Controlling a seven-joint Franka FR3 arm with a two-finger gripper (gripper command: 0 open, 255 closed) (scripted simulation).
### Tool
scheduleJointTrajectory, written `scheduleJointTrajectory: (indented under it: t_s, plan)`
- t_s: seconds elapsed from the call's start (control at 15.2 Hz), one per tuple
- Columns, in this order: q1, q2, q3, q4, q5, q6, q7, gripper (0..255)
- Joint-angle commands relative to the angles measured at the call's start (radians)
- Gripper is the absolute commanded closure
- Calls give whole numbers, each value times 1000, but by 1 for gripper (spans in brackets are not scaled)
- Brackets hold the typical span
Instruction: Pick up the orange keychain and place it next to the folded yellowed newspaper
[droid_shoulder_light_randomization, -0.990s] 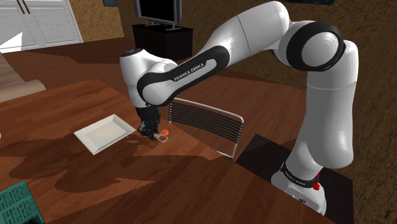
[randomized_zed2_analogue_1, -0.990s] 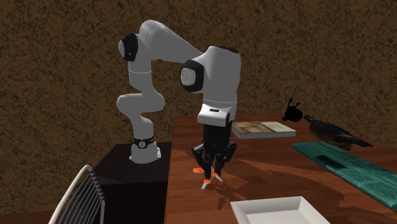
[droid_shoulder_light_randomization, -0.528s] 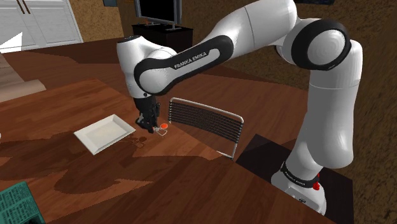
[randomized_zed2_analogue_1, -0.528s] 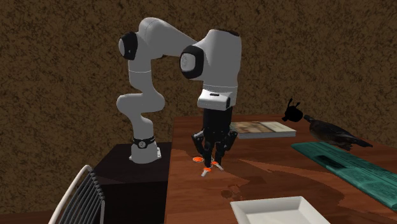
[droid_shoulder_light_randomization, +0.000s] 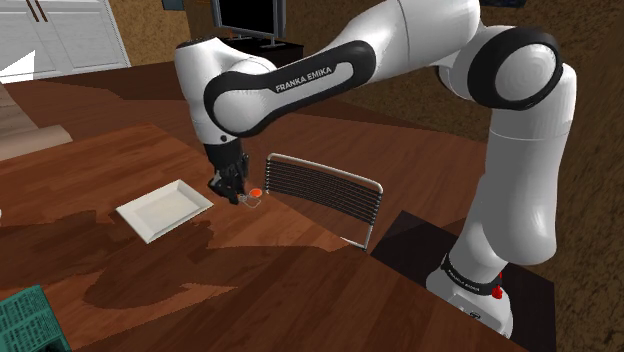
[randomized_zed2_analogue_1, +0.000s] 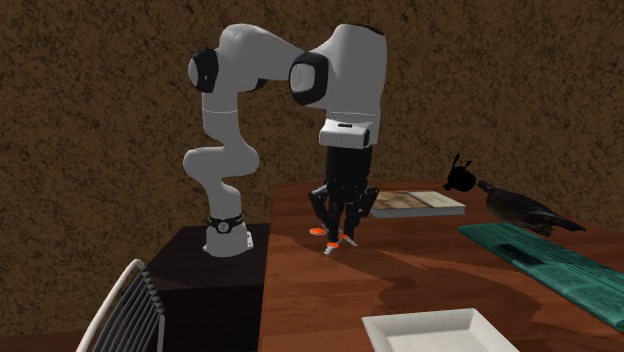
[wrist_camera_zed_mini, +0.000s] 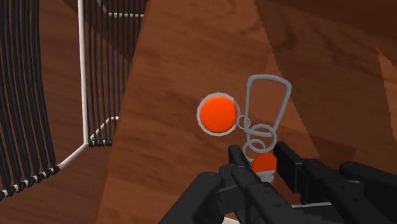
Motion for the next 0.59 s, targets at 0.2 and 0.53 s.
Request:
scheduleJointTrajectory:
  t_s: [0.2, 0.53]
  plan:
    - [59, -31, 38, -46, 7, 10, 97, 255]
    - [126, -36, 78, -57, 7, 11, 205, 255]
